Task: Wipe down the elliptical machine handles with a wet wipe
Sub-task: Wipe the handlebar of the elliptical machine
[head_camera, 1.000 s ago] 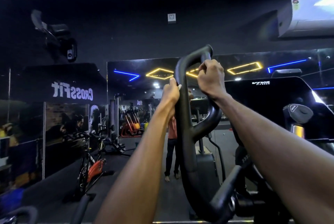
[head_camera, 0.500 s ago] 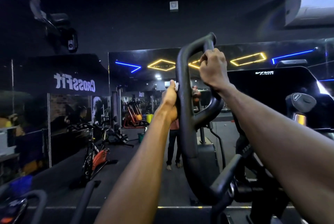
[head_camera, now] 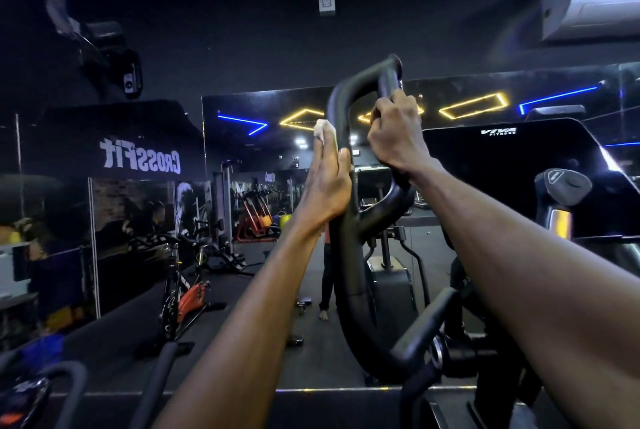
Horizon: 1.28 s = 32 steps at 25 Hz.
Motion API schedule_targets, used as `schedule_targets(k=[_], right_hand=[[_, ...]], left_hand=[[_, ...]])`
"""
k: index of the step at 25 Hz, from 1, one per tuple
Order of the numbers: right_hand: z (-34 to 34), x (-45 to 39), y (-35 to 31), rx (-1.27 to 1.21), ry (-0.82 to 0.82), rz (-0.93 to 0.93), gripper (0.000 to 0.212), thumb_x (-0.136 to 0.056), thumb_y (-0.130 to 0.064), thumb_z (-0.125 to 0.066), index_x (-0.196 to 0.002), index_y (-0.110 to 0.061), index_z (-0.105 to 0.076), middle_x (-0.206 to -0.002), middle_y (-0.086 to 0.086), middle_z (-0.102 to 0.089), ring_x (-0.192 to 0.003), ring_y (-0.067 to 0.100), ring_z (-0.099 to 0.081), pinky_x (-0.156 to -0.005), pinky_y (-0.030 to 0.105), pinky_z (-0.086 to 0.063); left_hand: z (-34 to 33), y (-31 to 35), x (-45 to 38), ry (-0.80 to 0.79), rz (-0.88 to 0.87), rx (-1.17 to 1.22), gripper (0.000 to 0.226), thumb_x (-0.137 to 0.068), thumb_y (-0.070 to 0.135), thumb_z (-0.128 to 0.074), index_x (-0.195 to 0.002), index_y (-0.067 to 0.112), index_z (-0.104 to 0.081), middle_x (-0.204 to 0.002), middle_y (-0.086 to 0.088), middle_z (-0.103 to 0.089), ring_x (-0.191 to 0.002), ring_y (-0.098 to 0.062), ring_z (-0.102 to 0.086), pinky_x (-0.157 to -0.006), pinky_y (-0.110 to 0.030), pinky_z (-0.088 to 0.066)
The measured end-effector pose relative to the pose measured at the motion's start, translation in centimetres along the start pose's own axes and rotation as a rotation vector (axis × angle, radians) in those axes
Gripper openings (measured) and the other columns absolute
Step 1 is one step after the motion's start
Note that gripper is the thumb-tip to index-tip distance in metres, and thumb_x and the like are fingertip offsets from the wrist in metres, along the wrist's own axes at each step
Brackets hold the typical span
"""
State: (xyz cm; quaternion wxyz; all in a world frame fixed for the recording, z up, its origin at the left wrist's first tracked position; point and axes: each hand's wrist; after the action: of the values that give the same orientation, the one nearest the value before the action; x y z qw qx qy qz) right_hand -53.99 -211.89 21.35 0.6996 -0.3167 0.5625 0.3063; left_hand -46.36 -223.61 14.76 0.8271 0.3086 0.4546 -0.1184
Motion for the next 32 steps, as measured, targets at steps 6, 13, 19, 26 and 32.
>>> schedule_targets(k=[6, 13, 19, 26, 32], right_hand=[[-0.1, 0.2, 0.2, 0.029, 0.008, 0.029, 0.024, -0.089, 0.001, -0.041, -0.094, 0.007, -0.063, -0.109, 0.025, -0.054, -0.099, 0.037, -0.047, -0.08, 0.032, -0.028], [0.6, 1.3, 0.4, -0.057, 0.02, 0.034, 0.02, -0.086, 0.004, -0.043, -0.089, 0.007, -0.063, -0.103, 0.026, -0.056, -0.095, 0.038, -0.05, -0.083, 0.033, -0.034], [1.4, 4.7, -0.6, -0.025, -0.033, 0.067, 0.035, -0.086, 0.005, -0.043, -0.117, 0.008, -0.059, -0.136, 0.031, -0.045, -0.121, 0.041, -0.048, -0.102, 0.048, -0.044], [2.1, 8.2, -2.1, -0.169, -0.281, -0.5, 0.077, -0.097, -0.011, -0.047, -0.157, -0.004, 0.0, -0.164, 0.022, -0.005, -0.147, 0.041, -0.022, -0.119, 0.055, -0.025], [3.1, 9.7, -3.6, -0.229, -0.298, -0.701, 0.066, -0.099, -0.026, -0.041, -0.155, -0.013, -0.009, -0.153, 0.022, -0.032, -0.135, 0.043, -0.039, -0.111, 0.06, -0.034]], left_hand=[[0.6, -0.2, 4.4, -0.118, -0.212, -0.571, 0.061, -0.103, 0.048, -0.019, -0.157, 0.023, -0.004, -0.164, 0.008, 0.015, -0.147, -0.015, 0.027, -0.123, -0.046, 0.002], [1.4, 1.6, 4.4, -0.232, -0.4, -0.826, 0.06, -0.103, 0.048, -0.013, -0.125, 0.022, -0.063, -0.146, 0.002, -0.051, -0.152, -0.015, -0.007, -0.121, -0.053, 0.0], [2.1, 0.2, 3.3, -0.088, -0.256, -0.745, 0.054, -0.104, 0.041, -0.014, -0.155, 0.024, -0.023, -0.165, 0.006, -0.009, -0.152, -0.013, 0.008, -0.12, -0.055, -0.006], [-2.7, 0.6, 13.6, -0.005, -0.035, -0.504, 0.056, -0.106, 0.037, -0.021, -0.156, 0.031, 0.001, -0.162, 0.009, 0.022, -0.149, -0.015, 0.022, -0.121, -0.05, 0.006], [-3.2, 1.8, 12.2, 0.023, 0.04, -0.347, 0.064, -0.104, 0.024, -0.029, -0.156, 0.03, 0.008, -0.161, 0.004, 0.028, -0.149, -0.02, 0.022, -0.121, -0.054, 0.002]])
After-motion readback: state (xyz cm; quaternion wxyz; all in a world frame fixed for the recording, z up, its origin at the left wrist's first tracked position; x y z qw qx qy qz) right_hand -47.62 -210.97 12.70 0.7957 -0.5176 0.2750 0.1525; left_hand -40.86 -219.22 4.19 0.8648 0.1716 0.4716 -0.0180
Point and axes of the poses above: each hand's wrist, its own x-axis away from the middle knuckle, its own z-axis out of the back of the hand, y = z × x
